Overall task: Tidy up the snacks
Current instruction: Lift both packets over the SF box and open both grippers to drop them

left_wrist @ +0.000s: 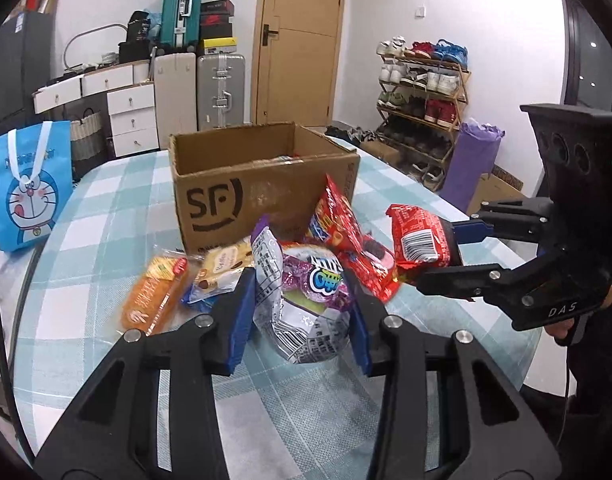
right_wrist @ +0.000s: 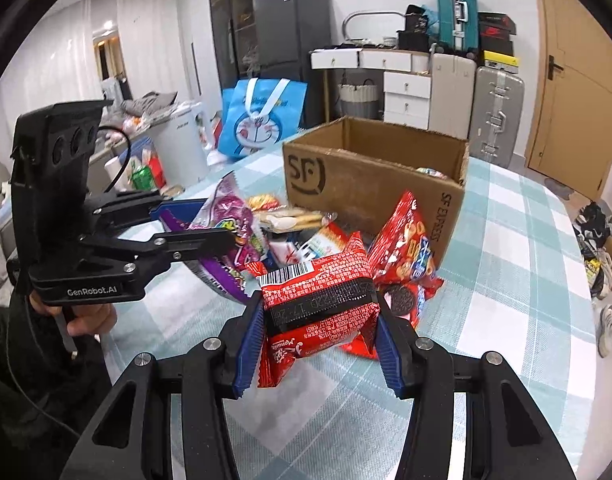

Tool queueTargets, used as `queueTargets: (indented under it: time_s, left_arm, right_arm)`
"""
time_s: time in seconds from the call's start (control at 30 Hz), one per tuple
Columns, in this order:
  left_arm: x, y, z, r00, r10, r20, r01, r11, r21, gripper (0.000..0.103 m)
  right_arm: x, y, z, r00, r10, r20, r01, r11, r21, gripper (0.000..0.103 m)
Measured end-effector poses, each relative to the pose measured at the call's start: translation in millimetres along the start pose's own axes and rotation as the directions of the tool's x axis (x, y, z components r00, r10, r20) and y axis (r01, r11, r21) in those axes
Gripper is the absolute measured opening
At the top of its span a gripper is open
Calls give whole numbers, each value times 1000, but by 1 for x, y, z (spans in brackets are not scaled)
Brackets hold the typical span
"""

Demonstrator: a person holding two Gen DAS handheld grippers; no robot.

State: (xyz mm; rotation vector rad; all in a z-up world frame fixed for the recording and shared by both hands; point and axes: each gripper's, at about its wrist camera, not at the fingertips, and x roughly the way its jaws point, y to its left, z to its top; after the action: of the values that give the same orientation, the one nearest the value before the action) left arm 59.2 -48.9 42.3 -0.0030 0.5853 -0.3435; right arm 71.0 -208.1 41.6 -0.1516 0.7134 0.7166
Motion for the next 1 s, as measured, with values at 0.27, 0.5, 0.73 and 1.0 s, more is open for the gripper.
queueTargets:
  time_s: [0.27, 0.5, 0.73, 1.0]
  left_arm:
    - [-16, 6, 15, 999, 16, 47, -15, 1000, -27, 39]
    - [-25, 12, 39, 995, 24, 95, -20, 999, -49, 39]
    - [-23, 23, 59, 993, 54, 108, -46, 996, -76, 39]
    - [-13, 32, 86, 991, 76, 110, -63, 991, -120, 39]
  right_arm:
    - [-7, -1, 13, 997, -8, 76, 5, 999, 40, 51]
    - [-11, -10, 29, 991, -36, 129, 23, 995, 96, 51]
    - [-7, -26, 46, 986, -51, 157, 24, 986, 166, 51]
    - [2, -40, 62, 983, -80, 165, 44, 977, 211, 51]
